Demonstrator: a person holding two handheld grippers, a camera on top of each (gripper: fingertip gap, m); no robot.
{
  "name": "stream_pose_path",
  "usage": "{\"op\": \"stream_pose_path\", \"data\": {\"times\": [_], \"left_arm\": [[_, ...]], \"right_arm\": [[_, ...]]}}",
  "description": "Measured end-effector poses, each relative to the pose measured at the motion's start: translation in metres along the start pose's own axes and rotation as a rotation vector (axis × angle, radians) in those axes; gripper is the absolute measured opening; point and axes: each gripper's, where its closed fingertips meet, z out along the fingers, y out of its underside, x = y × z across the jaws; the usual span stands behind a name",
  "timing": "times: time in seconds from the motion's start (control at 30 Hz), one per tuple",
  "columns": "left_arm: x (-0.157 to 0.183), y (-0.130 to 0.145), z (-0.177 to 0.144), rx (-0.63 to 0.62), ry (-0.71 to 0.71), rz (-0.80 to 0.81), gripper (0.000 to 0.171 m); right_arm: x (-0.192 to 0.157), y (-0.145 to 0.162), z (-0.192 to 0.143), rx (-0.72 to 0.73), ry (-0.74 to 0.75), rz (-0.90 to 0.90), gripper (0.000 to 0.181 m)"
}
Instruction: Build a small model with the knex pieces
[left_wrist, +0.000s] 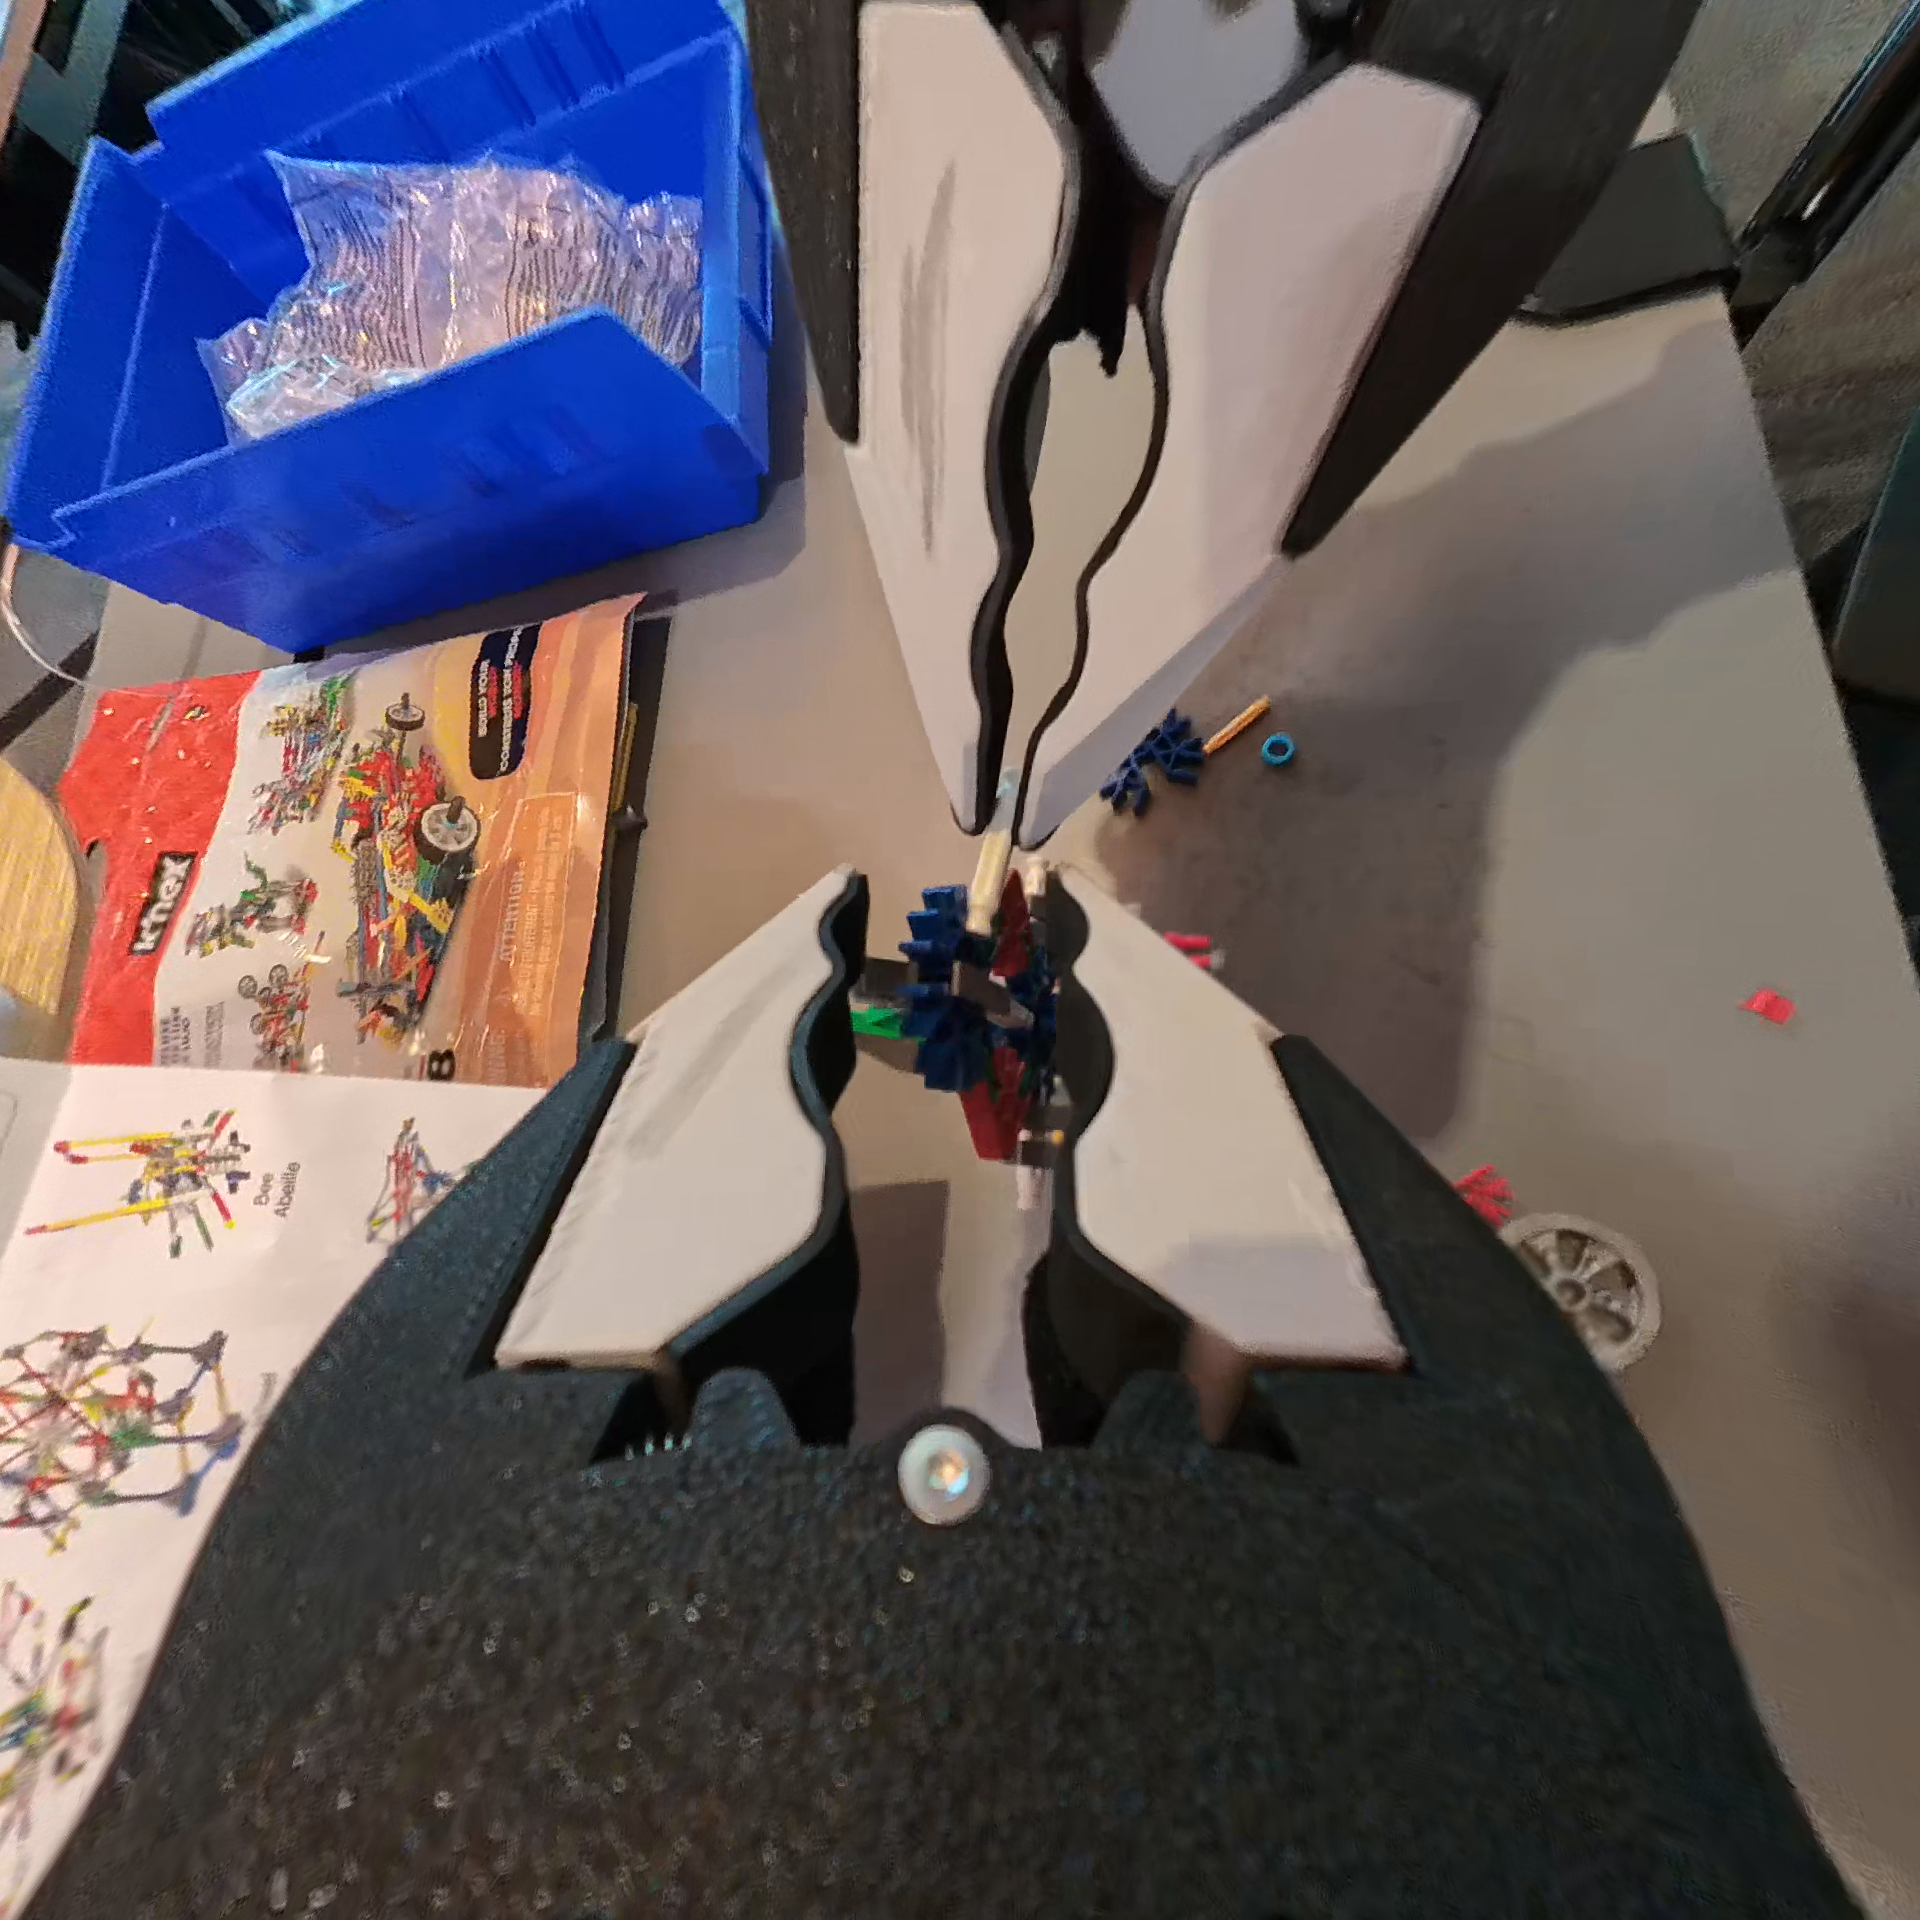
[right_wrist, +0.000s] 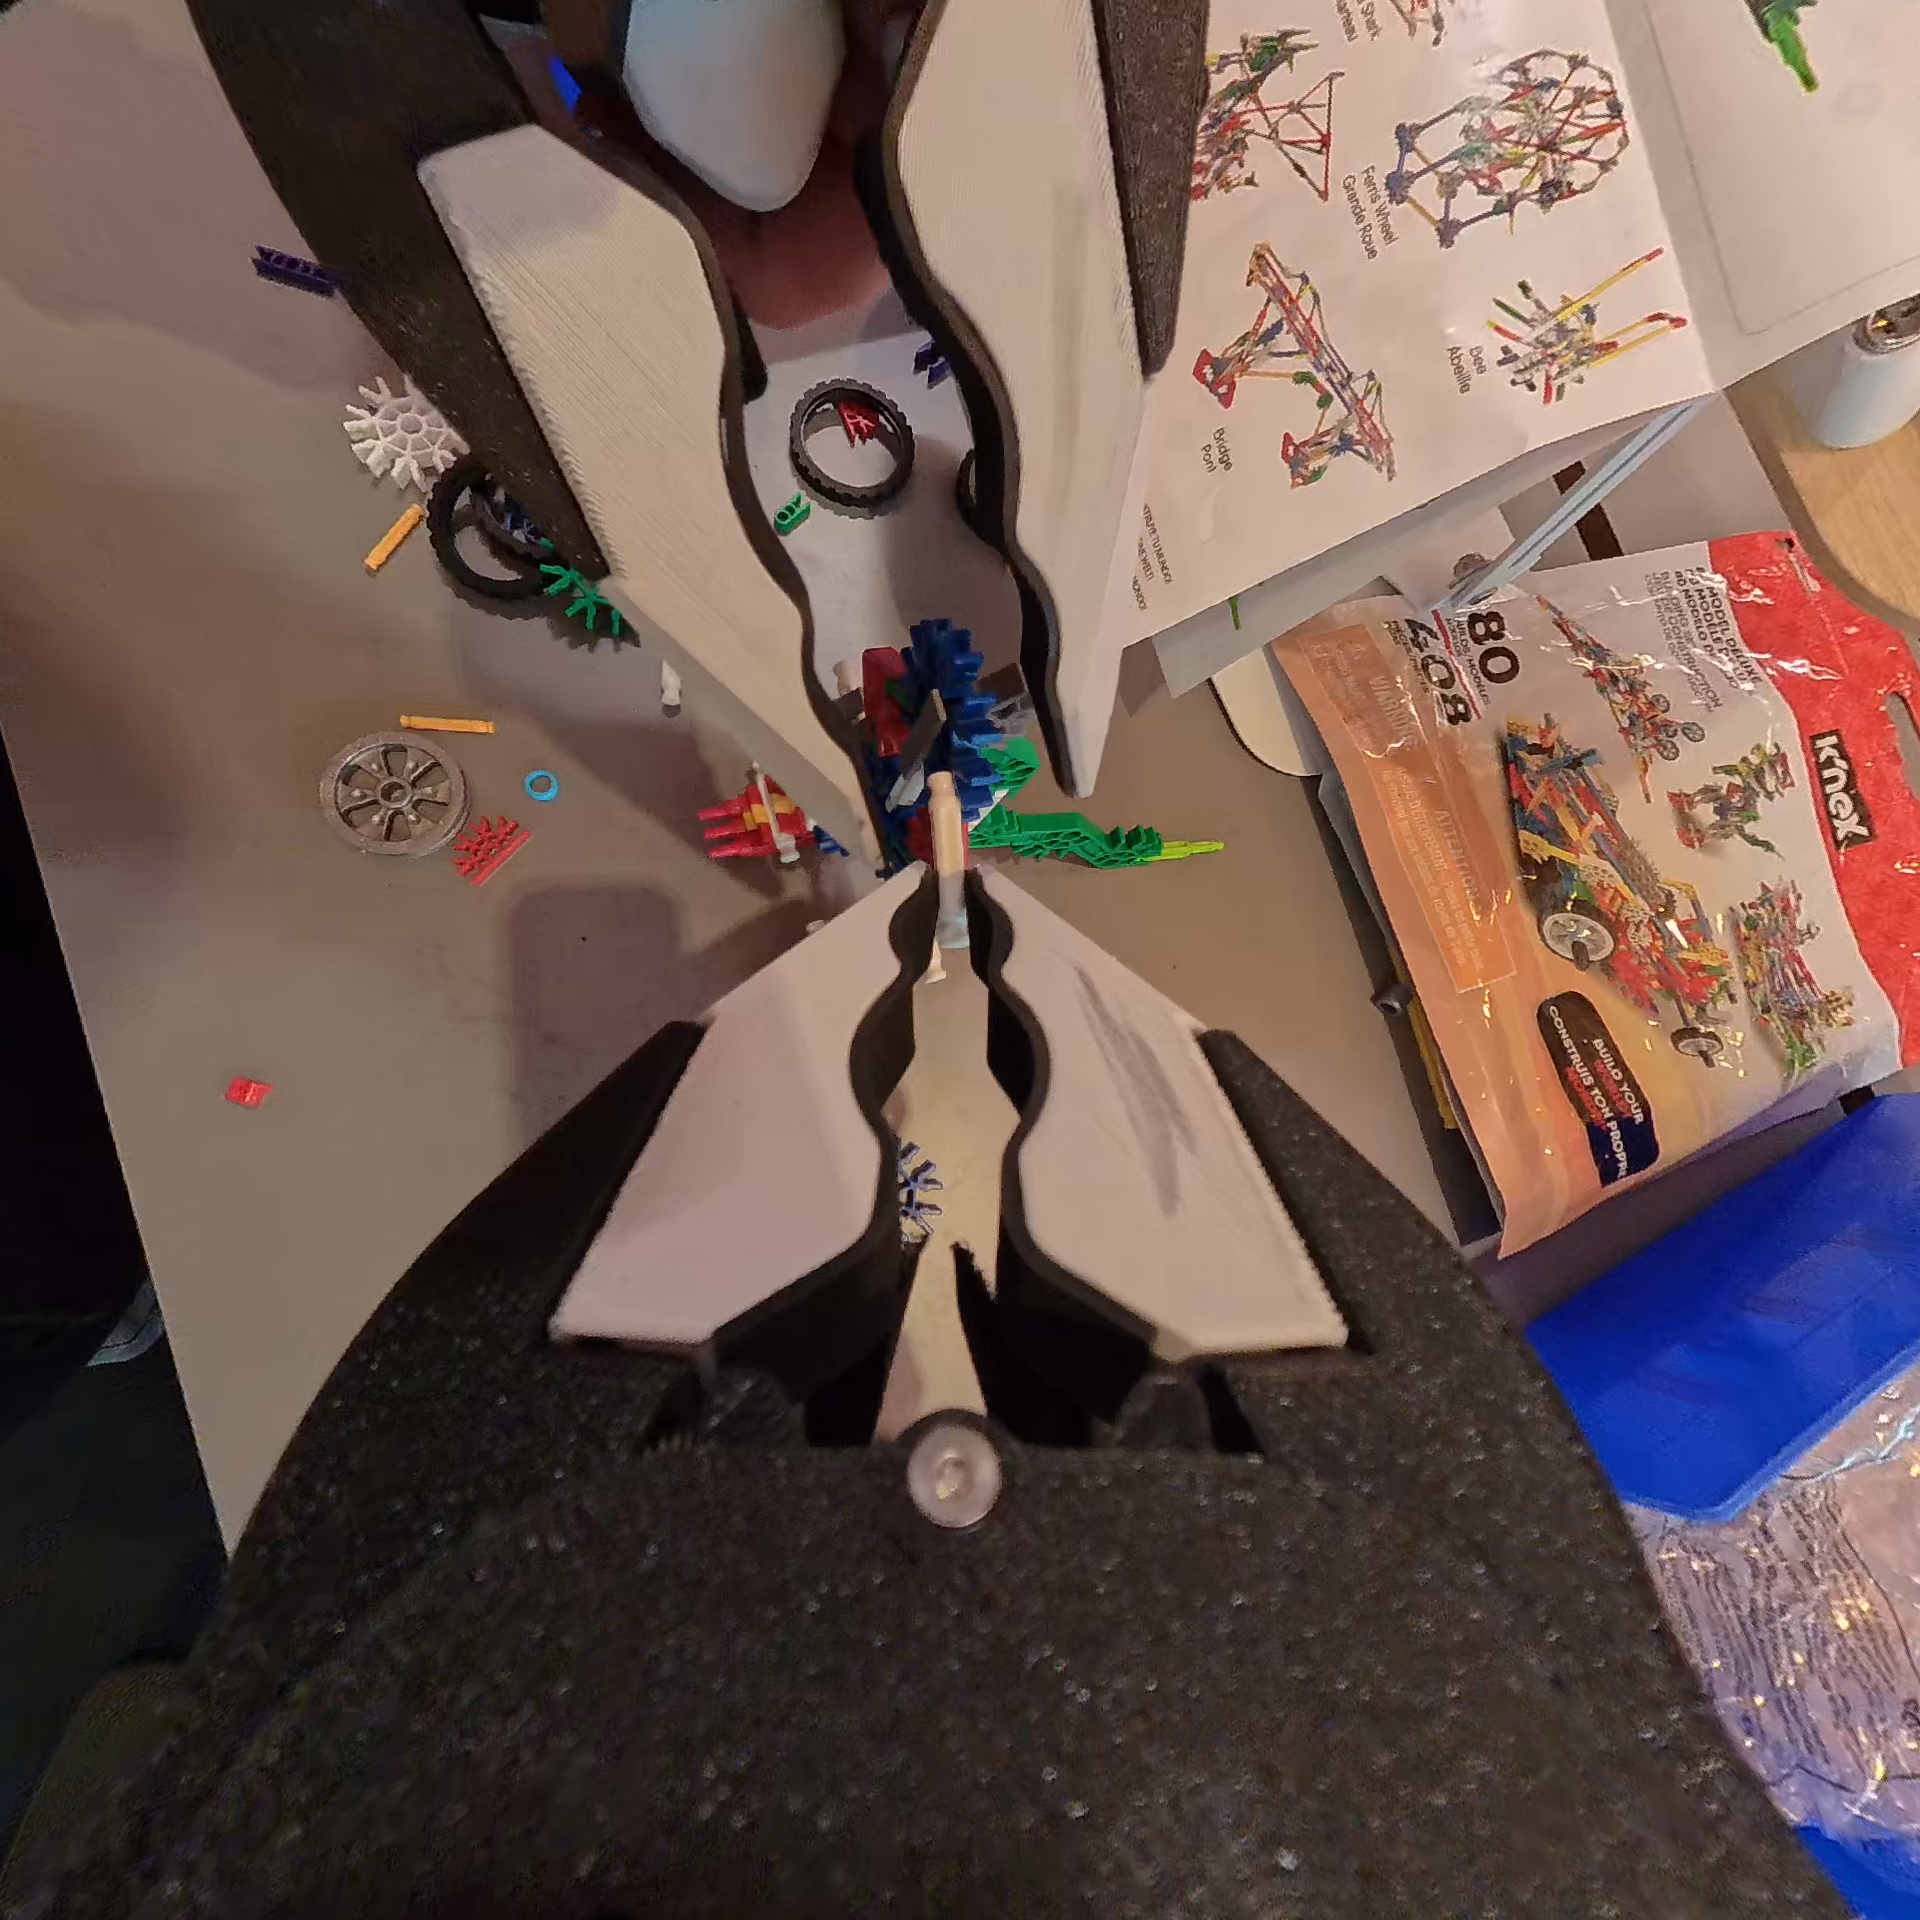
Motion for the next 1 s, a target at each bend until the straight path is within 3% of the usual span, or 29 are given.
{"op": "stream_pose_path", "data": {"times": [0.17,0.6,1.0], "left_arm": [[-0.002,0.005,0.004,-0.061,0.033,0.001,0.015],[-0.001,0.005,0.004,-0.036,0.097,-0.087,0.007],[-0.003,0.007,0.002,0.003,0.124,-0.115,0.006]], "right_arm": [[0.003,-0.001,0.001,0.001,0.002,-0.001,0.005],[0.011,-0.004,0.005,0.026,0.013,0.009,0.007],[0.014,-0.009,0.01,0.168,-0.017,0.095,0.009]]}}
